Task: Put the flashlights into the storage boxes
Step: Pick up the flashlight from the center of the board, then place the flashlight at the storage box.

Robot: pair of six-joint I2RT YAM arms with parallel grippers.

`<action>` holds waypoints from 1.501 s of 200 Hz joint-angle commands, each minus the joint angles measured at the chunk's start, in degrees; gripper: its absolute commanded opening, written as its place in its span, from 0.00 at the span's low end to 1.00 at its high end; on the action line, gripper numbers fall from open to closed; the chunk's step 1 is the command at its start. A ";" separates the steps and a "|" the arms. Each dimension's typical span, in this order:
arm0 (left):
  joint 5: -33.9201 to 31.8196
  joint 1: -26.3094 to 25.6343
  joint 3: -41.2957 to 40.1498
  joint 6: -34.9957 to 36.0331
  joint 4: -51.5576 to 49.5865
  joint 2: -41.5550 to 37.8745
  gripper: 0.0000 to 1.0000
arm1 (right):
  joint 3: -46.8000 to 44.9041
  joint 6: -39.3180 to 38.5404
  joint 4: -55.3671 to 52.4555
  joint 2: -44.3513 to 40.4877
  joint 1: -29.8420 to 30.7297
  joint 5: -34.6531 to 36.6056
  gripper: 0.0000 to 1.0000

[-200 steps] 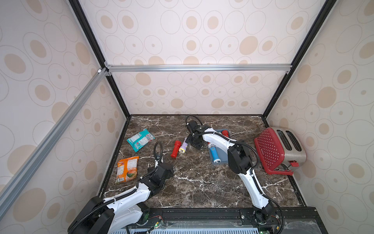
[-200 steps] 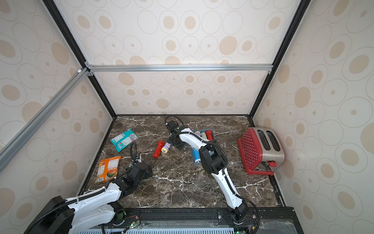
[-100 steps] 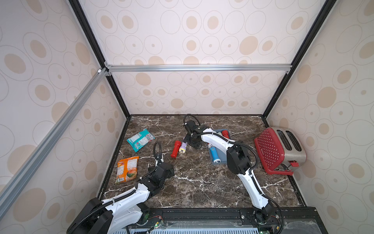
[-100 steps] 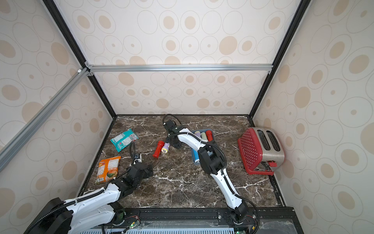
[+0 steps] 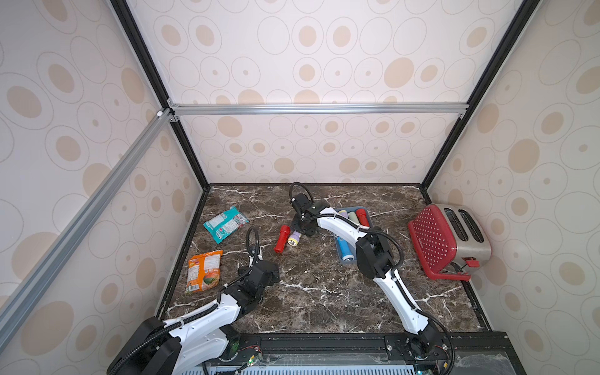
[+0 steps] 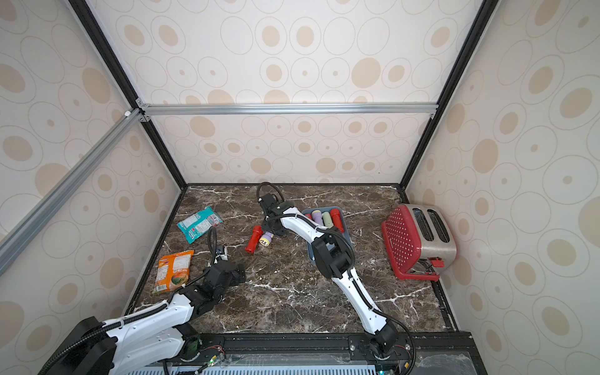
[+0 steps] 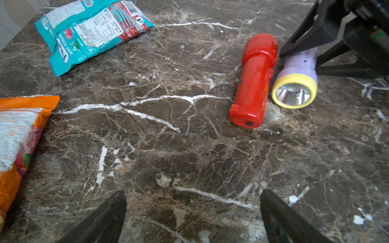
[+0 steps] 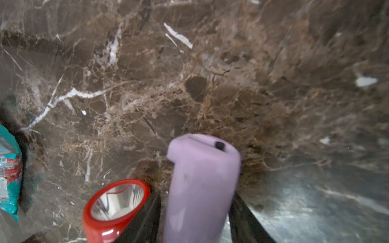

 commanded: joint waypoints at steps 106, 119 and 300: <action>-0.33 -0.29 0.27 0.73 0.69 1.00 0.99 | -10.93 -18.11 -6.22 -17.43 -2.24 1.13 0.19; -0.02 -0.31 0.53 0.65 0.54 1.68 0.99 | -18.81 -21.45 -3.69 -24.45 -3.57 2.54 0.19; 1.36 -0.32 1.33 0.64 -0.28 2.51 0.99 | -56.27 -38.40 10.98 -41.61 -22.05 -9.42 0.17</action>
